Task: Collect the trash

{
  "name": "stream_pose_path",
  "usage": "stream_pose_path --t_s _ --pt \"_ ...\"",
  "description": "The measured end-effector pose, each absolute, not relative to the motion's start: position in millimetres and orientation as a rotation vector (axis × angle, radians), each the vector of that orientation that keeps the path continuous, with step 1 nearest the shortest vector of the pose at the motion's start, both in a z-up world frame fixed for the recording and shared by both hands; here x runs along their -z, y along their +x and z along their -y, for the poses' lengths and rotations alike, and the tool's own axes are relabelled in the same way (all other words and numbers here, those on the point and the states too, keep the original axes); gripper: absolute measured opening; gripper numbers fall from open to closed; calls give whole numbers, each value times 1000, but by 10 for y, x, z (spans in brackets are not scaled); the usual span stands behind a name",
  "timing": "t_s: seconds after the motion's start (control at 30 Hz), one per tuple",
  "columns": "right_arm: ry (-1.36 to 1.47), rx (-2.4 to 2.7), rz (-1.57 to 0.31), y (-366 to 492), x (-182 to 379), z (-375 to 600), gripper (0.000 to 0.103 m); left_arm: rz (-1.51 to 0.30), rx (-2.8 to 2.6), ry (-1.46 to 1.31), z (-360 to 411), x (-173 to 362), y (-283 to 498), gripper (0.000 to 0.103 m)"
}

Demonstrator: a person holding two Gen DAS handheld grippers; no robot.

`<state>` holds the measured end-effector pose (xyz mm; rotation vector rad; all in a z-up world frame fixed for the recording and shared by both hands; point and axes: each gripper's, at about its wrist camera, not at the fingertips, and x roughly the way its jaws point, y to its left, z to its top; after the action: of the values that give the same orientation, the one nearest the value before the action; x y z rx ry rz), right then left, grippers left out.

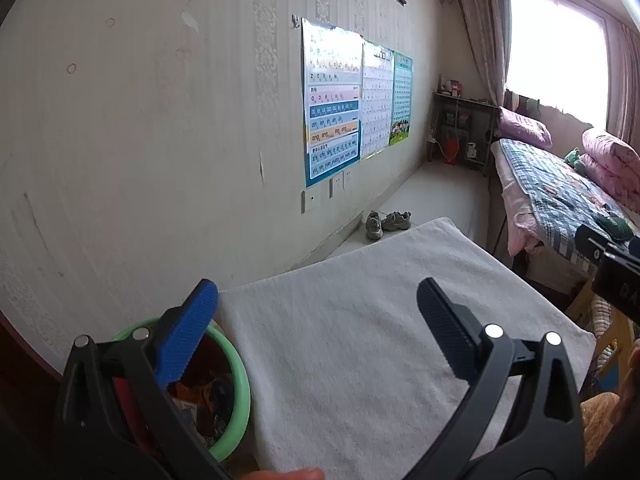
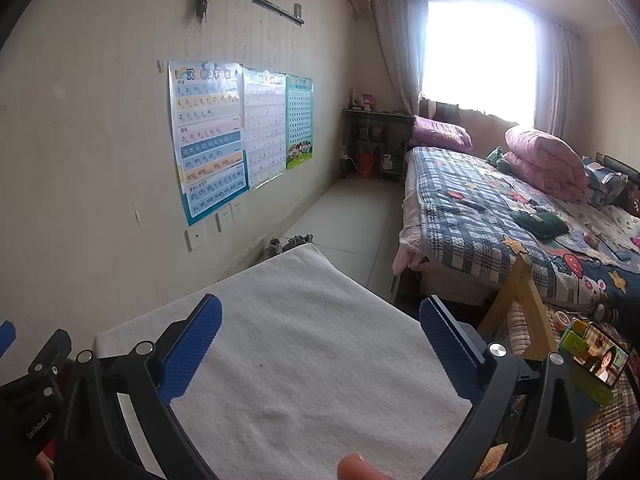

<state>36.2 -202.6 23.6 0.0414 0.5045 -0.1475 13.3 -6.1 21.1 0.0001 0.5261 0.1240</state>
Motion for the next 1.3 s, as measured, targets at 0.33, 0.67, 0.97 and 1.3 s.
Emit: stream_pose_path --t_s 0.33,0.67,0.97,1.3 --pt "43 149 -519 374 -192 2056 96 -535 -124 8 81 -174 143 97" --pt "45 150 -528 387 -183 2068 96 -545 -120 11 81 -150 148 97" --pt "43 147 -535 404 -168 2058 96 -552 -113 12 87 -143 156 97" --pt "42 148 -568 458 -49 2086 96 -586 -107 3 82 -66 216 97"
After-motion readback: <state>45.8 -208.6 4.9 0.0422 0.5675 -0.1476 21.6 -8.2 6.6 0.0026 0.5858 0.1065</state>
